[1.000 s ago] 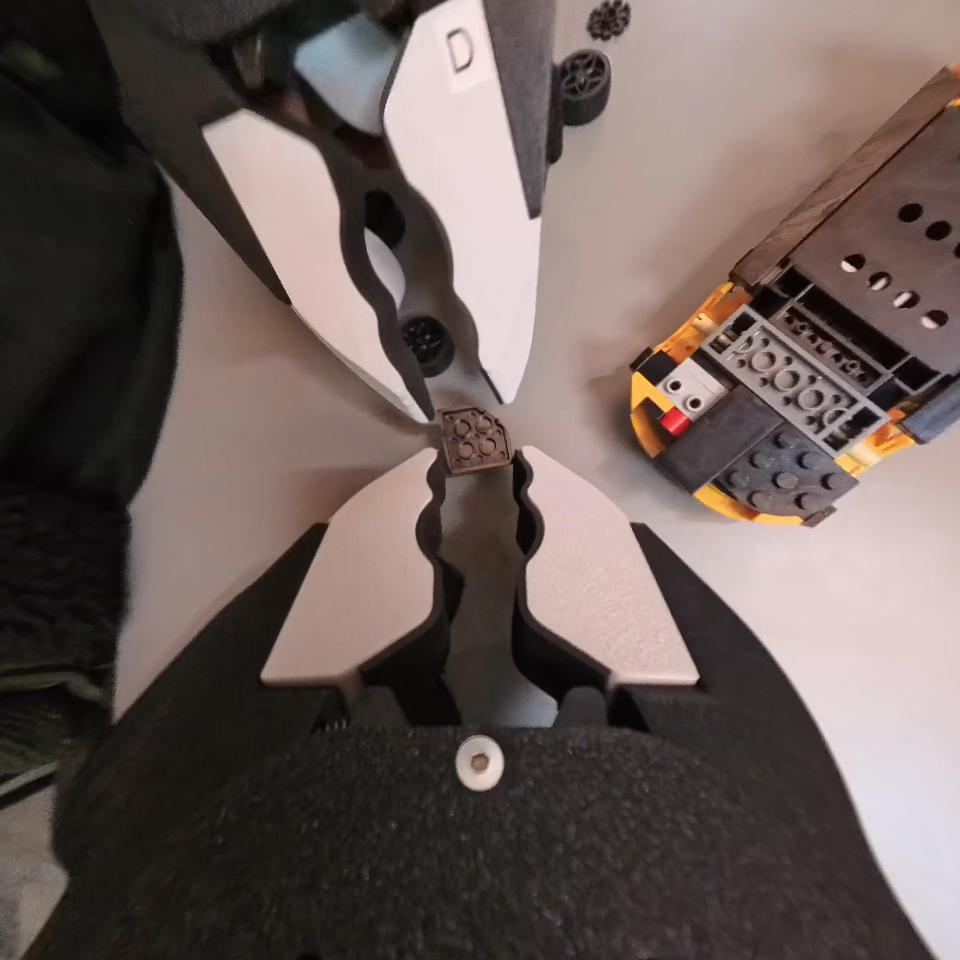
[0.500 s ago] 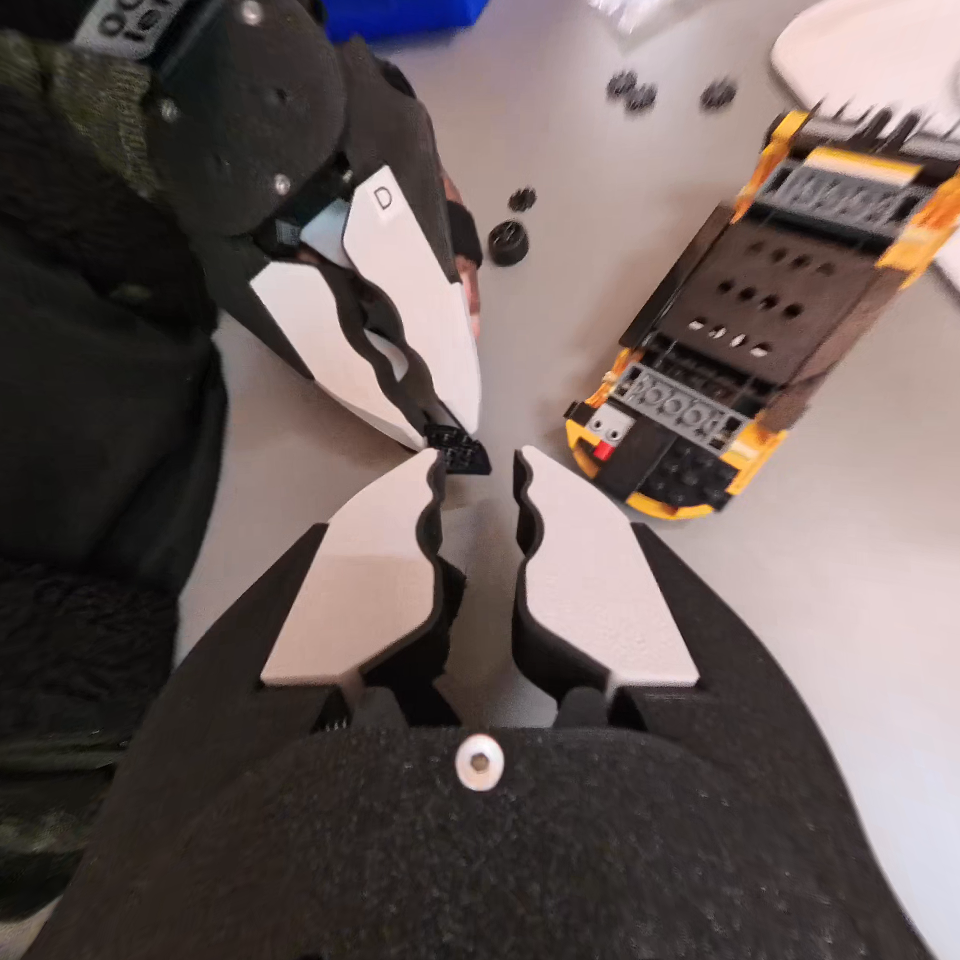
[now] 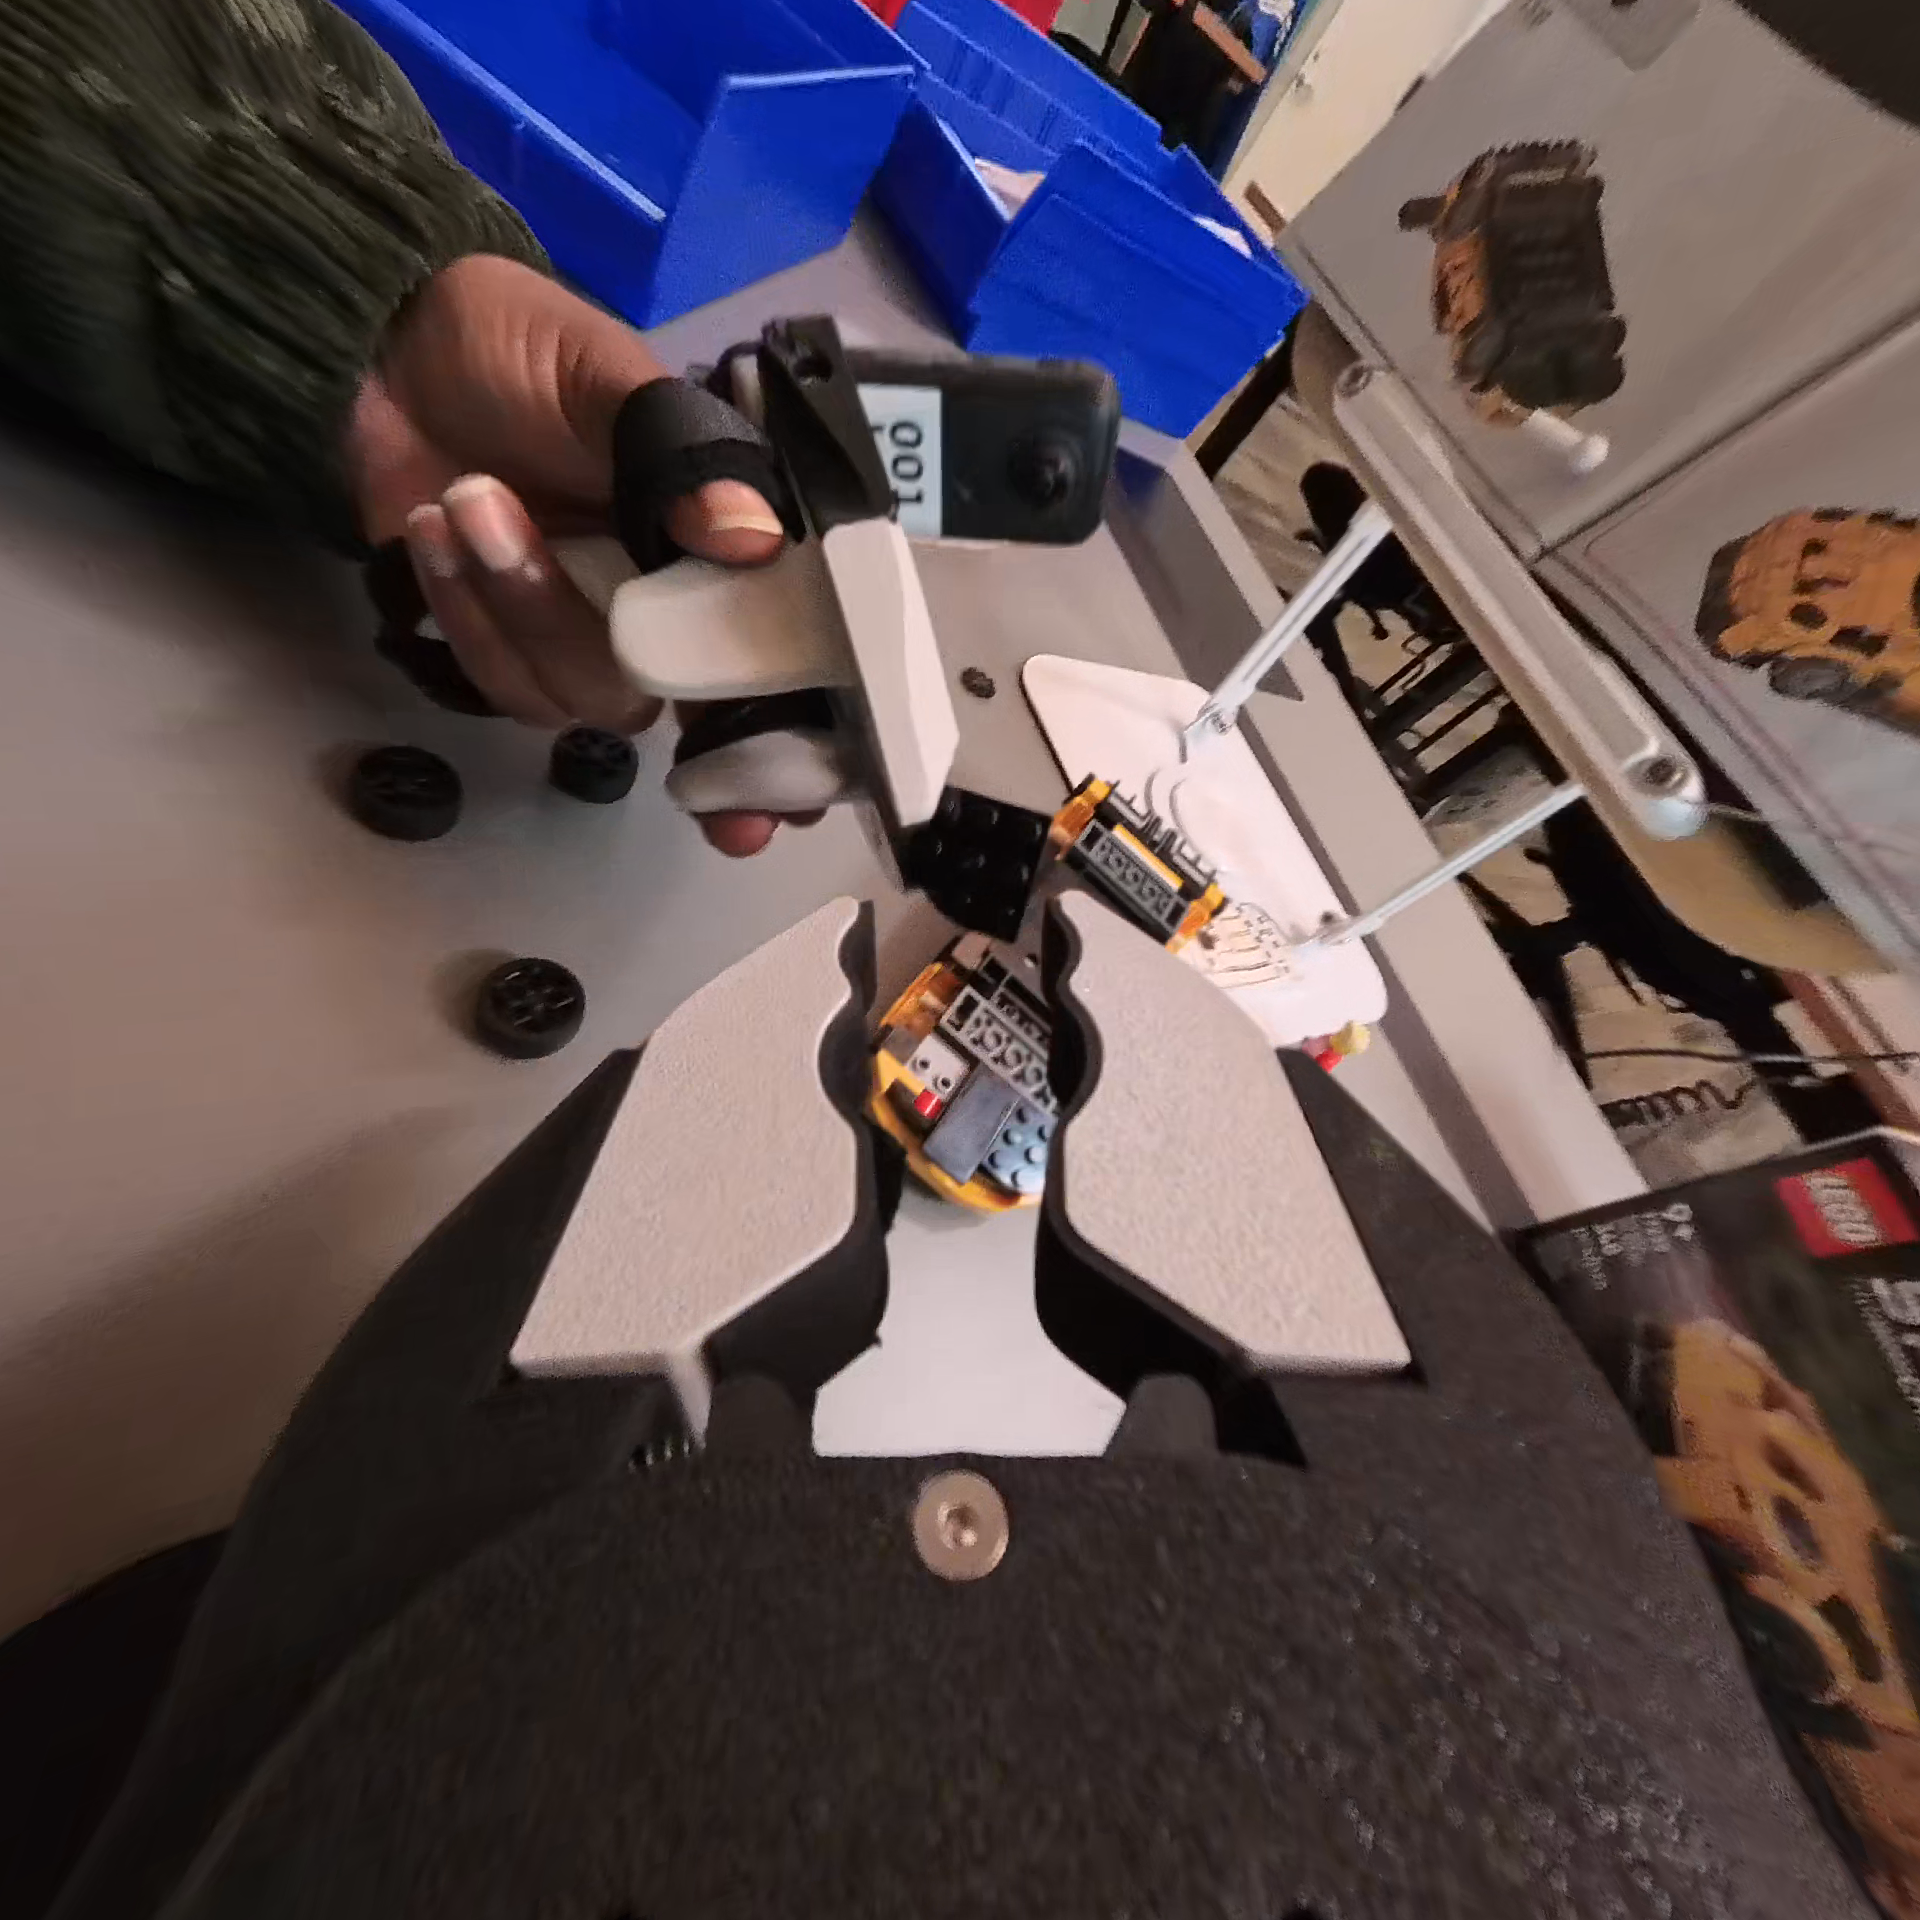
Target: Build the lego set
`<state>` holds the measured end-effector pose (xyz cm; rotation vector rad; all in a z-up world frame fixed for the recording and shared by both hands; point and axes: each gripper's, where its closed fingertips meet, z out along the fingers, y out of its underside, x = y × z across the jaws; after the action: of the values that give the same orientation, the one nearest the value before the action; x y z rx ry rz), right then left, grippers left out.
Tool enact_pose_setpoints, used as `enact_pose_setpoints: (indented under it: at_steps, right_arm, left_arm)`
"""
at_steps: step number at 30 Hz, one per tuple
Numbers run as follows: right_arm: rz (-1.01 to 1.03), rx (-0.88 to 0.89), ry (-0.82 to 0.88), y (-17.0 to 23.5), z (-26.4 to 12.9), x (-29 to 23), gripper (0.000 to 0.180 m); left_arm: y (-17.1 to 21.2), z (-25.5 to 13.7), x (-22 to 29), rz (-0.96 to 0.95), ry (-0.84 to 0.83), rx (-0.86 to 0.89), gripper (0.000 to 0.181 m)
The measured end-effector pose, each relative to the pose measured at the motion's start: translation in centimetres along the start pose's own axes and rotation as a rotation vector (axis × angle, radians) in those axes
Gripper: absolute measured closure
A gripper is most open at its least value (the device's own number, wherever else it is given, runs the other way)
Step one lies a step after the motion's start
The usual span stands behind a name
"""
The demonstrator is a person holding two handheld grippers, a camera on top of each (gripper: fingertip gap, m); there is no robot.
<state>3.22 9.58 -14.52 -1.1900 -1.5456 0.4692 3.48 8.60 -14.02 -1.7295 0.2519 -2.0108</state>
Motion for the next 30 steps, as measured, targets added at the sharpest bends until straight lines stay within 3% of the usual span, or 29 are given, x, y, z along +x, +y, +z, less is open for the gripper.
enact_pose_setpoints:
  at_steps: [8,12,24,30]
  right_arm:
    - [0.054,-0.034,-0.065,0.0,1.3,0.2,0.157]
    - [0.135,-0.1,-0.116,1.1,1.6,0.2,0.161]
    - [0.432,-0.196,-0.218,2.8,2.0,-1.2,0.161]
    - [0.458,-0.243,-0.204,5.2,2.1,-1.0,0.154]
  left_arm:
    - [-0.4,-0.5,-0.1,-0.054,0.003,0.036,0.167]
    - [-0.3,-0.8,-1.3,0.032,-0.115,0.019,0.162]
    - [-0.1,-1.3,-3.2,0.164,-0.299,-0.04,0.176]
    - [0.4,-1.2,-5.7,0.184,-0.468,-0.14,0.176]
